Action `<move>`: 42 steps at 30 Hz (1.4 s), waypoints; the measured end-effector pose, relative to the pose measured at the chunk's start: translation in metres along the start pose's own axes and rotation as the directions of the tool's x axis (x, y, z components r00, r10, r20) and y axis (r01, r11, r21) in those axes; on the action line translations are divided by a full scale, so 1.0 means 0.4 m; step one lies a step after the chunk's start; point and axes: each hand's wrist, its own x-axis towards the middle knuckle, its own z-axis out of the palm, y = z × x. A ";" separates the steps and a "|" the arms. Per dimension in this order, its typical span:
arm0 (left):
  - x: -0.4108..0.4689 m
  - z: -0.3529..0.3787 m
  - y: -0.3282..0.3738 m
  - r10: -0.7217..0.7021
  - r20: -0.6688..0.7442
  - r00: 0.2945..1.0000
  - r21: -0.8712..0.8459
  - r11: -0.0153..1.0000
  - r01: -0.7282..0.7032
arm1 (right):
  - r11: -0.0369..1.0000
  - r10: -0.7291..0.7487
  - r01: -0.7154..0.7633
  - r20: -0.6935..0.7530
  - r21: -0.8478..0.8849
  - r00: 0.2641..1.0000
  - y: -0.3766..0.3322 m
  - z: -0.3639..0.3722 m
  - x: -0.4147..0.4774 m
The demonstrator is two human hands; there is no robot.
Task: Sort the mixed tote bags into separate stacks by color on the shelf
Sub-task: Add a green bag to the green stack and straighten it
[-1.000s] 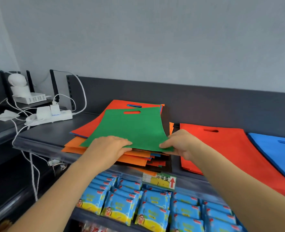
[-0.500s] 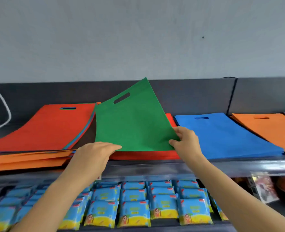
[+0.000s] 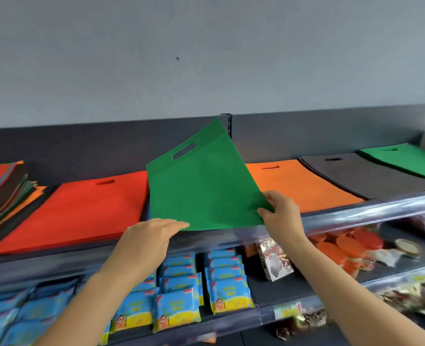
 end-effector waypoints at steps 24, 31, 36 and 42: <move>0.738 0.254 0.433 0.584 0.088 0.807 -0.198 0.804 -0.561 | 0.981 0.152 -0.187 -0.433 -0.041 0.889 0.370 -0.532 0.379; 0.865 0.317 0.607 0.703 0.015 0.711 -0.205 0.698 -0.686 | 0.972 0.195 -0.235 -0.488 -0.021 0.851 0.506 -0.692 0.447; 0.973 0.370 0.779 0.723 -0.024 0.691 -0.165 0.679 -0.716 | 0.967 0.131 -0.218 -0.467 -0.135 0.874 0.623 -0.856 0.528; 1.089 0.430 1.023 0.611 0.052 0.790 -0.247 0.774 -0.583 | 0.954 0.142 -0.241 -0.436 -0.179 0.889 0.781 -1.091 0.640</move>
